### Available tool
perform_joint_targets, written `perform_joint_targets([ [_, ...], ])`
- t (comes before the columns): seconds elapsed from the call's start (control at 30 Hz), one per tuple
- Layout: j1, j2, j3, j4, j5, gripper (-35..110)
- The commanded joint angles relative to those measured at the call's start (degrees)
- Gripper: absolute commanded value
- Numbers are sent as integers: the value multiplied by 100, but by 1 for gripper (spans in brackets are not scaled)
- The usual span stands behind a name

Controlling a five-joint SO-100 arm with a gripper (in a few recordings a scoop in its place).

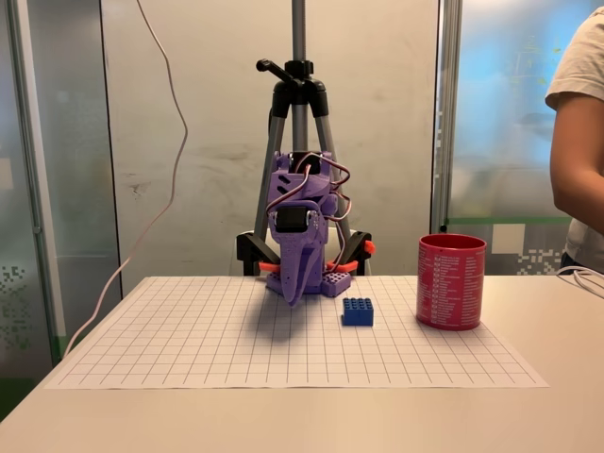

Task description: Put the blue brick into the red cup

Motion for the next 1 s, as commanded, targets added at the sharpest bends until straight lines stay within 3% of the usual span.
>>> perform_joint_targets([
  [0.0,62,18,53,-387,-264,0],
  [0.73,158,18,35,-334,-281,0],
  [0.97,1143,35,-1521,334,-422,0],
])
